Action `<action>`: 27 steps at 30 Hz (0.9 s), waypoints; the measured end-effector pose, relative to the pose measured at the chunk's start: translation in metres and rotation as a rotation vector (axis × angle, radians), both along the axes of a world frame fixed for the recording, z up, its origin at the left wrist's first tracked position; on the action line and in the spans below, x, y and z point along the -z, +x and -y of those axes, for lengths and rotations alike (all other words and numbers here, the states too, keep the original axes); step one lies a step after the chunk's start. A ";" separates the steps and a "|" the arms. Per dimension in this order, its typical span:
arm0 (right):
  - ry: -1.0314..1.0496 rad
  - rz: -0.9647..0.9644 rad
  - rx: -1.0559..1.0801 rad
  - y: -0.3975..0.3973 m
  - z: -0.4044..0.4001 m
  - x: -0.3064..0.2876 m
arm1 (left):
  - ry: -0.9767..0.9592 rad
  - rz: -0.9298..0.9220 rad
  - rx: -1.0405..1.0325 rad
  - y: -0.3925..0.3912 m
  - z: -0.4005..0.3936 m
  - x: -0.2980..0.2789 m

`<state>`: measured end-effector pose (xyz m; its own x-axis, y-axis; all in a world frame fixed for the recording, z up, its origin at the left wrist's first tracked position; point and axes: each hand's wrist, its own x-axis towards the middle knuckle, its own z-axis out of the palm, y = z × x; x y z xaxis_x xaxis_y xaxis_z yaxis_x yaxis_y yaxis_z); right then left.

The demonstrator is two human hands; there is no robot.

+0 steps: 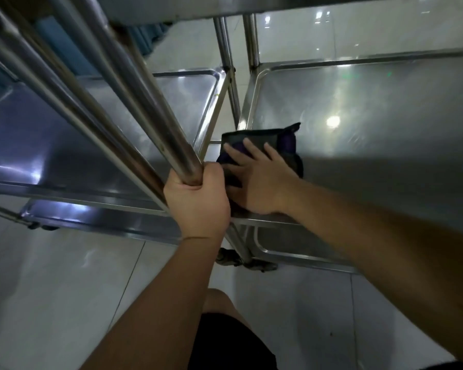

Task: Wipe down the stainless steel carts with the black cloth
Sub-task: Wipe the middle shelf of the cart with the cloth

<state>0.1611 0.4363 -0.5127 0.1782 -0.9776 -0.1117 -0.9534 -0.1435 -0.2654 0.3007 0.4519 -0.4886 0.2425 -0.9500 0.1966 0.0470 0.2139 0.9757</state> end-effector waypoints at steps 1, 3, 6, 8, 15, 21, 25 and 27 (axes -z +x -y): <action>0.007 0.005 0.001 0.003 -0.010 0.001 | 0.011 0.005 -0.002 0.000 0.000 0.000; 0.014 0.028 0.028 0.006 -0.024 0.000 | 0.024 0.019 -0.007 -0.001 -0.002 -0.001; 0.002 0.063 0.072 0.004 -0.042 -0.004 | 0.038 0.030 -0.001 -0.002 -0.004 -0.004; 0.004 0.075 0.081 -0.003 -0.055 -0.005 | 0.056 0.052 0.002 -0.002 -0.005 -0.005; 0.042 0.029 0.130 -0.052 -0.107 -0.005 | 0.078 0.184 -0.033 0.001 -0.015 -0.012; 0.048 0.004 0.232 -0.111 -0.150 -0.002 | 0.236 0.446 0.039 0.016 -0.073 0.032; 0.047 -0.018 0.323 -0.159 -0.182 0.001 | 0.117 0.608 0.001 -0.006 -0.129 0.057; 0.062 -0.035 0.362 -0.183 -0.197 0.000 | 0.013 0.668 0.133 -0.033 -0.142 0.052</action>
<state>-0.0219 0.6337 -0.5124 -0.1832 -0.9678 -0.1727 -0.9480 0.2204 -0.2296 0.2676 0.5938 -0.5411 -0.0453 -0.9667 0.2518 -0.5413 0.2356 0.8071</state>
